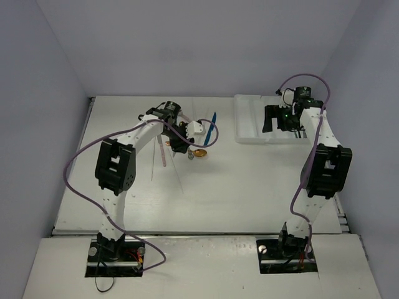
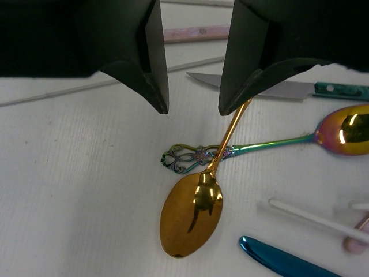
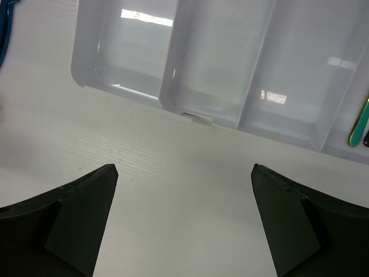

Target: Sort the eating utensils into containers

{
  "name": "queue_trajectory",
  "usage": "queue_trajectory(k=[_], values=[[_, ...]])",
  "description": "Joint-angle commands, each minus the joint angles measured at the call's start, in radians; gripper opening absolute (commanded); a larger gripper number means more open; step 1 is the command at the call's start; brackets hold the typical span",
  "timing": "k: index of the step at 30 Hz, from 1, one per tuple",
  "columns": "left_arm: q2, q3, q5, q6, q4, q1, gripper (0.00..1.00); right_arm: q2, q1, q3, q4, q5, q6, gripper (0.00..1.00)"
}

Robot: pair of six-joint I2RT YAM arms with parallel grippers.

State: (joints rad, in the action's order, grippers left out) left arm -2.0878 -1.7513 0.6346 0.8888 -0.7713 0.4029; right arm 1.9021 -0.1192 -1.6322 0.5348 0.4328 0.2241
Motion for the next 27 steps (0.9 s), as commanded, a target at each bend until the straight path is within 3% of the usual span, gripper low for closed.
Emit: queue_trajectory(k=[1,22,26,27], values=[[-0.014,-0.072,0.106,0.2,-0.04,-0.015,0.35,-0.083,0.0,0.01,-0.014,0.051,-0.006,1.0],[-0.183,-0.205,0.034,0.256,-0.072,-0.022,0.34,-0.124,0.0,-0.007,0.011,0.112,0.014,0.99],[-0.213,-0.234,-0.004,0.274,-0.097,-0.022,0.29,-0.126,0.0,-0.018,0.017,0.116,0.017,0.99],[-0.213,-0.226,-0.016,0.284,-0.101,-0.022,0.24,-0.129,0.0,-0.02,0.02,0.116,0.02,0.99]])
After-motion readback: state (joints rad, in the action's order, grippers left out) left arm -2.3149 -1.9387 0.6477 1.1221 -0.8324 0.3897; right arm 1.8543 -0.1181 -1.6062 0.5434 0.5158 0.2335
